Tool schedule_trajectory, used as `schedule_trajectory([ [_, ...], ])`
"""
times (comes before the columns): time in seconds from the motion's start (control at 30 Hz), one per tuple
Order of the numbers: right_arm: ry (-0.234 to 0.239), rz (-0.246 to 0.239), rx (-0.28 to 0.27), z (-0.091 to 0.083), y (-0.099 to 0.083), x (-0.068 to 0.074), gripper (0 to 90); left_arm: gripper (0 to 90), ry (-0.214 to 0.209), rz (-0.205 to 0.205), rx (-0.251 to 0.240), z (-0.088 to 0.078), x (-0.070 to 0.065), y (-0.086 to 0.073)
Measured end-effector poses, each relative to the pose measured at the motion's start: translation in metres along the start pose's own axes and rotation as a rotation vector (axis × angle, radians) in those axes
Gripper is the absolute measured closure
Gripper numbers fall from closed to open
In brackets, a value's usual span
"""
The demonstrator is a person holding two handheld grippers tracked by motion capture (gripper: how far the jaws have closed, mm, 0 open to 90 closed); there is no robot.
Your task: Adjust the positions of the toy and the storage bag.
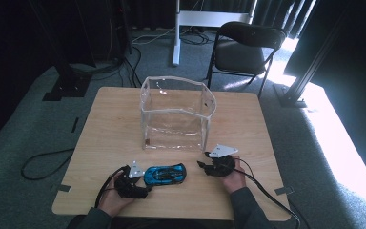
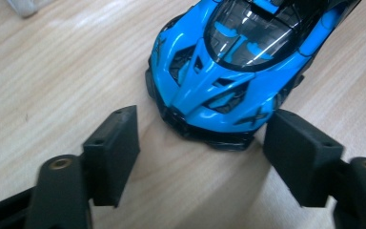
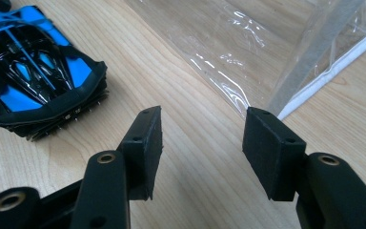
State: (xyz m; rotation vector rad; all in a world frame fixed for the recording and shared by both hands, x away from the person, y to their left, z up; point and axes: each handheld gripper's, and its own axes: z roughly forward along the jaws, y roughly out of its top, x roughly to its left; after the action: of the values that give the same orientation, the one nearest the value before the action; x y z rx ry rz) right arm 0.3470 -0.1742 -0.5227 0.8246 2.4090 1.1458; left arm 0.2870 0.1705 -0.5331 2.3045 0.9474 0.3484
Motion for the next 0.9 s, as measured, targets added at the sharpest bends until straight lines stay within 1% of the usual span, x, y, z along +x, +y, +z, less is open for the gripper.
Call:
schedule_trajectory([
  [0.07,-0.001,-0.002,0.003,0.001,0.0,0.0,47.6,34.4,0.009,-0.004,0.002,0.004,0.005,0.006],
  [0.13,-0.001,-0.003,0.006,0.001,-0.001,0.0,47.6,34.7,0.015,0.008,0.003,0.007,0.008,0.01],
  [0.17,-0.002,-0.002,0.005,0.001,-0.001,0.0,47.6,35.0,0.004,0.005,0.002,0.008,0.01,0.011],
  [0.2,-0.002,0.002,0.007,0.001,-0.001,0.0,47.6,37.2,-0.017,0.017,-0.003,0.009,0.01,0.012],
  [0.23,-0.003,0.0,0.009,0.001,-0.001,-0.001,47.6,37.9,-0.03,0.036,-0.006,0.01,0.008,0.013],
  [0.27,-0.002,0.0,0.01,0.001,-0.001,-0.001,47.6,38.0,-0.035,0.047,-0.006,0.012,0.006,0.015],
  [0.3,-0.001,0.001,0.012,0.001,-0.001,-0.001,47.6,33.7,-0.036,0.055,-0.005,0.014,0.004,0.016],
  [0.43,0.003,-0.001,0.02,0.001,-0.001,0.001,47.3,33.1,-0.052,0.073,-0.009,0.017,0.0,0.02],
  [0.67,0.013,-0.004,0.025,0.001,-0.002,0.002,46.6,32.4,-0.052,0.059,-0.017,0.017,-0.001,0.019],
  [0.7,0.013,-0.007,0.028,0.001,-0.002,0.002,46.6,32.2,-0.055,0.049,-0.019,0.016,0.0,0.018],
  [0.8,0.016,-0.008,0.026,0.001,-0.003,0.002,46.6,31.9,-0.066,0.04,-0.026,0.015,0.005,0.015],
  [0.9,0.014,0.003,0.024,0.0,-0.005,0.0,46.5,31.6,-0.071,0.025,-0.036,0.014,0.009,0.014],
])
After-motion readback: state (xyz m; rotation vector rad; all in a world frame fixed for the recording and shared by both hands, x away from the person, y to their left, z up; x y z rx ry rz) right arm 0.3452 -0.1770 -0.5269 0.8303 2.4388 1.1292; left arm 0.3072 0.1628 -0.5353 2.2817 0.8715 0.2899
